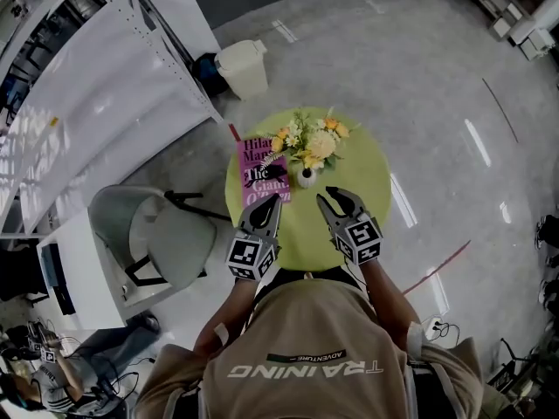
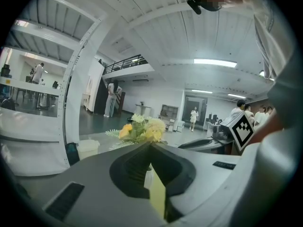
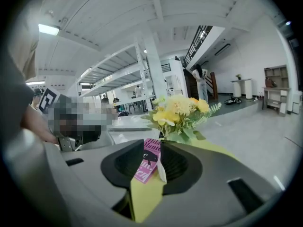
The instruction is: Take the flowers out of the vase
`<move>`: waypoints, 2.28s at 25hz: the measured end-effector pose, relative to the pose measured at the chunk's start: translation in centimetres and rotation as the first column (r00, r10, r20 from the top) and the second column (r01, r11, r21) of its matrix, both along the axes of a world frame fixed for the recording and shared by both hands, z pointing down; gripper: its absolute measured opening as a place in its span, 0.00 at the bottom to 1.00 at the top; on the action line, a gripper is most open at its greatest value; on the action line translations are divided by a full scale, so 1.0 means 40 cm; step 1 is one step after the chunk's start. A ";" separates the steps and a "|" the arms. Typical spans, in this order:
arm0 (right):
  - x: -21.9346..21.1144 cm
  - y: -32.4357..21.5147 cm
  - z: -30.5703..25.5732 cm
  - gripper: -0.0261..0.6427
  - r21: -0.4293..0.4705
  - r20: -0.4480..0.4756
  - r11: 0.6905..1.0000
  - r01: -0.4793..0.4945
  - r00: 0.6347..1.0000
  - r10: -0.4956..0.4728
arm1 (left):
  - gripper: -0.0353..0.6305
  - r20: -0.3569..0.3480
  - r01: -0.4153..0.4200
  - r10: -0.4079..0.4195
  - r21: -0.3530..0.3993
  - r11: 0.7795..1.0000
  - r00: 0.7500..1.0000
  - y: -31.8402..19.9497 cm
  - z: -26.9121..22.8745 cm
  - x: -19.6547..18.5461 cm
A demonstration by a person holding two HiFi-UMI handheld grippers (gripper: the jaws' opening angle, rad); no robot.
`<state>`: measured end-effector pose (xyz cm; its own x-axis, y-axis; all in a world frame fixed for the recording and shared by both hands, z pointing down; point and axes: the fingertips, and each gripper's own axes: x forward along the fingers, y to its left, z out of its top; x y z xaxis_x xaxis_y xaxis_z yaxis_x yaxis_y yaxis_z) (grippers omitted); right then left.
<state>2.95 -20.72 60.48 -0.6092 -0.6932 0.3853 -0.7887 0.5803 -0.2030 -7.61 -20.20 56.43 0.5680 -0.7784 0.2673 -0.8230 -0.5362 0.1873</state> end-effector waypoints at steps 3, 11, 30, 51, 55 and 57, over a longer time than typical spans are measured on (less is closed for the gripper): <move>-0.019 -0.033 0.043 0.21 -0.023 -0.026 1.000 -0.011 1.000 0.010 | 0.06 -0.004 0.001 -0.001 -0.014 1.000 1.000 -0.007 0.008 -0.017; -0.038 -0.135 0.133 0.21 -0.067 -0.047 0.996 -0.054 0.998 0.051 | 0.06 -0.006 -0.028 0.028 -0.045 0.999 1.000 -0.006 0.034 -0.023; -0.114 -0.256 0.246 0.21 -0.117 -0.085 0.991 -0.062 0.995 0.052 | 0.06 0.000 -0.030 0.031 -0.093 0.995 1.000 -0.009 0.076 -0.081; -0.087 -0.263 0.012 0.12 0.121 -0.045 0.991 -0.050 0.997 0.056 | 0.06 -0.024 -0.086 0.085 -0.069 0.994 0.996 0.013 0.052 -0.032; -0.076 -0.277 -0.079 0.11 0.183 -0.020 0.981 -0.067 0.997 0.072 | 0.06 -0.030 -0.096 0.094 -0.054 0.994 0.995 0.014 0.035 -0.023; -0.065 -0.279 -0.120 0.11 0.211 -0.011 0.974 -0.076 0.997 0.080 | 0.06 -0.034 -0.102 0.100 -0.045 0.994 0.994 0.015 0.026 -0.016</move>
<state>0.34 -31.86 55.70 -0.5439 -0.8051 0.2367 -0.8358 0.5449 -0.0672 -8.25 -19.62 57.49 0.6521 -0.7036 0.2822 -0.7581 -0.6066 0.2393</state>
